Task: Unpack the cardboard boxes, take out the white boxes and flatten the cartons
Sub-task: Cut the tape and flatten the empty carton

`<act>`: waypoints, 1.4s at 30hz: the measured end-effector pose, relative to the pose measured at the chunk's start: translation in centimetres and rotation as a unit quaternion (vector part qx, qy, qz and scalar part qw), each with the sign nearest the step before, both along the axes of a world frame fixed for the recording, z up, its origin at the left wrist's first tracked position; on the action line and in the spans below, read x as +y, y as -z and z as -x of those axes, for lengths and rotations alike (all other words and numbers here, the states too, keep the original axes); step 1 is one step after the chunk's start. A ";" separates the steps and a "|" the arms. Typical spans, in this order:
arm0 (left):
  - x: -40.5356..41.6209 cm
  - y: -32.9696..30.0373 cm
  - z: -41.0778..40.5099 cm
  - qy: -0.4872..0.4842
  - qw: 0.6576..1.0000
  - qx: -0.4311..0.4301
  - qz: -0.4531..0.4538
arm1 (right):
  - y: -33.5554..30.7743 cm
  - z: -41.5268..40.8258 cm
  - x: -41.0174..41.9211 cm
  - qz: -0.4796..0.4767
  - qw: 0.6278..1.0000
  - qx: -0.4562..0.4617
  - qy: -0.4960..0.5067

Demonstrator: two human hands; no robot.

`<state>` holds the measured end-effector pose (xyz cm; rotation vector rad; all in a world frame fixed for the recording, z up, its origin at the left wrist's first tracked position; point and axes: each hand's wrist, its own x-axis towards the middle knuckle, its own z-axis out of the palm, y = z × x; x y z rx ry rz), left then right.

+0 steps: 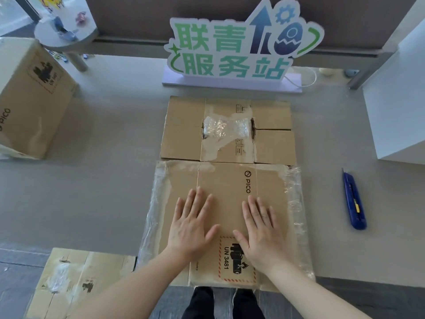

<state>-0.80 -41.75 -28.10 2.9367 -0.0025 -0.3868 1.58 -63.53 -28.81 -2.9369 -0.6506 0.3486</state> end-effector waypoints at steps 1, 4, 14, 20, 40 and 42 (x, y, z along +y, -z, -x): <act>-0.1 0.3 0.8 -0.001 1.000 -0.005 -0.003 | 0.2 0.9 -0.1 -0.002 1.000 0.001 0.000; -0.1 1.3 1.5 -0.003 1.000 -0.022 -0.014 | 0.8 1.5 -0.2 0.009 1.000 -0.006 0.003; 2.2 0.8 2.2 0.048 0.998 -0.010 -0.027 | 0.0 1.7 -1.9 0.024 0.999 0.018 -0.044; 3.2 1.7 3.1 0.055 0.997 -0.013 -0.045 | 0.8 2.5 -3.5 0.043 0.997 0.018 -0.053; 6.1 1.4 -10.3 -0.057 0.997 -0.016 -0.044 | 0.5 -12.3 0.2 0.045 0.994 0.013 0.094; 6.1 1.6 -10.3 -0.056 0.998 -0.018 -0.038 | 0.9 -12.4 0.2 0.042 0.995 0.017 0.089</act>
